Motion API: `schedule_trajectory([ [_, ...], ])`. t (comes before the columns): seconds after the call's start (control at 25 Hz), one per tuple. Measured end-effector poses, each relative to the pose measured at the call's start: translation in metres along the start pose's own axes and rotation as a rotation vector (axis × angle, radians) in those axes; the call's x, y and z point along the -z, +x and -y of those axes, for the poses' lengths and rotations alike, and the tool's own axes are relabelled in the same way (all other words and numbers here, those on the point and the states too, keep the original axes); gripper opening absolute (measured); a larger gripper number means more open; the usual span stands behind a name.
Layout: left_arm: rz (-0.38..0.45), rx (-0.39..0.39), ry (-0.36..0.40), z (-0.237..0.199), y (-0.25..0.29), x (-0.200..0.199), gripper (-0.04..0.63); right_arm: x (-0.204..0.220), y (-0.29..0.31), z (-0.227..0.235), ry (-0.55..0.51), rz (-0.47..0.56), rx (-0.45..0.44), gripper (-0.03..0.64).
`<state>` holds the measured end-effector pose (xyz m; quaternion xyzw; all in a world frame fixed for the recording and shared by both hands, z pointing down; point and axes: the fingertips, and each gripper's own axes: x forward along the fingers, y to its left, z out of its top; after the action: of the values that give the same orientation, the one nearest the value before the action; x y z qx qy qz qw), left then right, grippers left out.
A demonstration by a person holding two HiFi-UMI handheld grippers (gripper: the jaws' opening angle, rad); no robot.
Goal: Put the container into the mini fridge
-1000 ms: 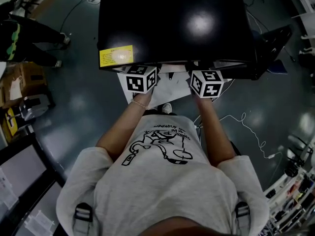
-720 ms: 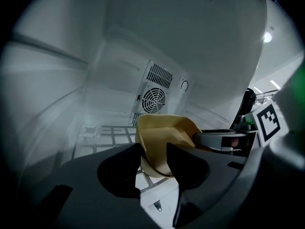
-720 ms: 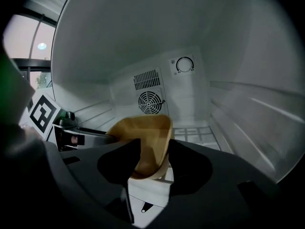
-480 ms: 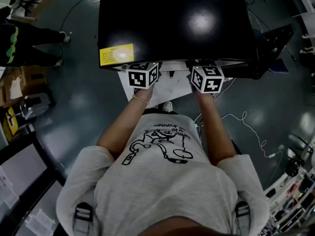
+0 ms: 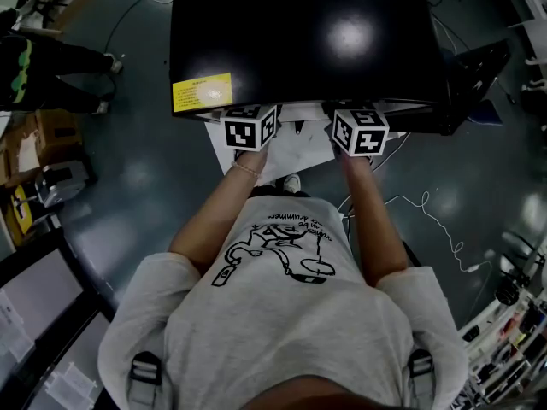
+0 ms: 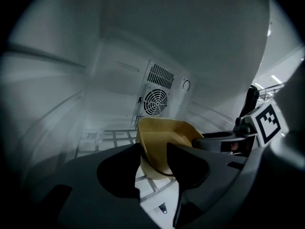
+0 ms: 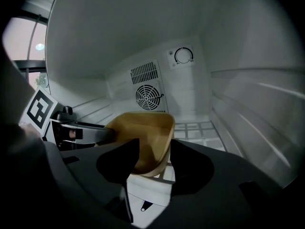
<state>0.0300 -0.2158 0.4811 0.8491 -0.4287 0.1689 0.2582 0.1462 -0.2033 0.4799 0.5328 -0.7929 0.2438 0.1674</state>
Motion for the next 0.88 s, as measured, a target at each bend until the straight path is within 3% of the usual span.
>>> schedule_trajectory([
  [0.88,0.060,-0.017,0.001,0.001,-0.014,-0.005,0.219,-0.005,-0.009,0.003,-0.002,0.037,0.029,0.238],
])
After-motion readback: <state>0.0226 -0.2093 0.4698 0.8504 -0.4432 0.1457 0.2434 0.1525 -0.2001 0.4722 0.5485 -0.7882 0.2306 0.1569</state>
